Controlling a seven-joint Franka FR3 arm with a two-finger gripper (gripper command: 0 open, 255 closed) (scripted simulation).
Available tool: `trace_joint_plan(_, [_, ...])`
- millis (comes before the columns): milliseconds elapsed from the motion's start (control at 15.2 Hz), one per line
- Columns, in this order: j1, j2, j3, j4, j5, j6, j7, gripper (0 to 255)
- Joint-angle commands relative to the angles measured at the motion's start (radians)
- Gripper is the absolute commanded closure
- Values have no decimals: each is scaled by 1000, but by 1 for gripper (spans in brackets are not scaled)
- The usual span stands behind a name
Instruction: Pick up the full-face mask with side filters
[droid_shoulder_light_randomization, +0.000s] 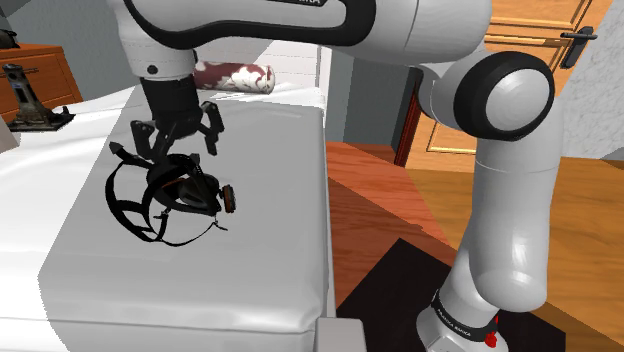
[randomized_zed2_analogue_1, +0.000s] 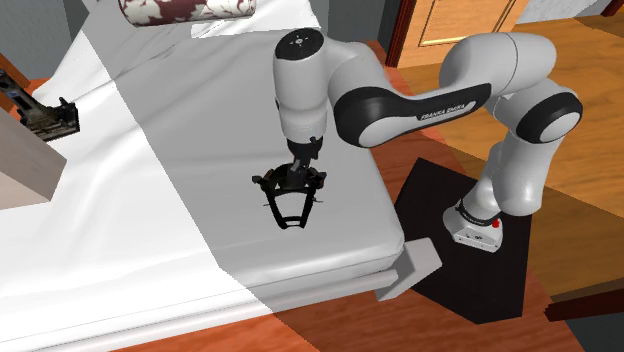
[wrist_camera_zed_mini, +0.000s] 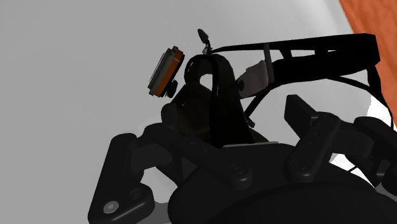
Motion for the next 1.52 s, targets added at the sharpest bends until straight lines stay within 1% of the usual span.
trace_joint_plan(0, [-7,-11,-1,-44,5,35,0,0])
trace_joint_plan(198, [-11,-18,-1,-76,9,59,1,0])
trace_joint_plan(264, [-10,-17,-1,-74,8,58,1,255])
trace_joint_plan(858, [-11,-18,-1,-75,8,59,1,255])
trace_joint_plan(1452, [23,39,2,128,-19,-92,1,255])
